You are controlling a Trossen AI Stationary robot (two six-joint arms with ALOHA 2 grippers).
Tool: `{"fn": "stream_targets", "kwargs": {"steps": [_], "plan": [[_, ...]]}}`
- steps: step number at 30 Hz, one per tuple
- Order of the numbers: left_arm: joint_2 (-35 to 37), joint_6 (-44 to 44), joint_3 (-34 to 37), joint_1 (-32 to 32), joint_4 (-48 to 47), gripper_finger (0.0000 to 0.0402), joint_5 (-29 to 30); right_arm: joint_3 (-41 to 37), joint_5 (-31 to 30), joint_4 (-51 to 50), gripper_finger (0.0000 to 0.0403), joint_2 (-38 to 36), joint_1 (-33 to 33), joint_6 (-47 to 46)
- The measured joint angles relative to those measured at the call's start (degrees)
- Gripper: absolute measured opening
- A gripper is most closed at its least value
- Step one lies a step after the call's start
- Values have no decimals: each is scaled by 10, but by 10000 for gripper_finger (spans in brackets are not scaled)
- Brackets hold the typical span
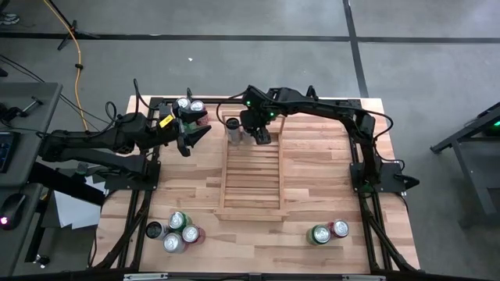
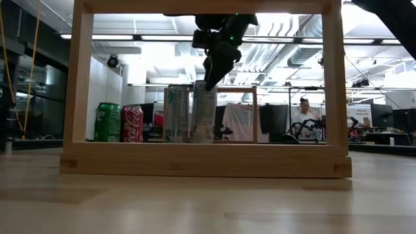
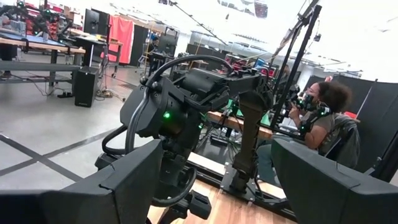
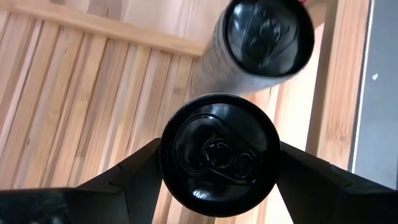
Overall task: Place canned beverage on shelf
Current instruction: Put the right white and pink can on the shelf aligned with the other white and pink can
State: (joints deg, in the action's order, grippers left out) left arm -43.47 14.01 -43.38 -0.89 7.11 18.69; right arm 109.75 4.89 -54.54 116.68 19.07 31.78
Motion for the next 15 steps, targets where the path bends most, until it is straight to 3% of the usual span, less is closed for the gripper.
{"fn": "stream_targets", "kwargs": {"steps": [15], "plan": [[0,10,0,0,0,294,0,0,18,8,262,0,-1,-48]]}}
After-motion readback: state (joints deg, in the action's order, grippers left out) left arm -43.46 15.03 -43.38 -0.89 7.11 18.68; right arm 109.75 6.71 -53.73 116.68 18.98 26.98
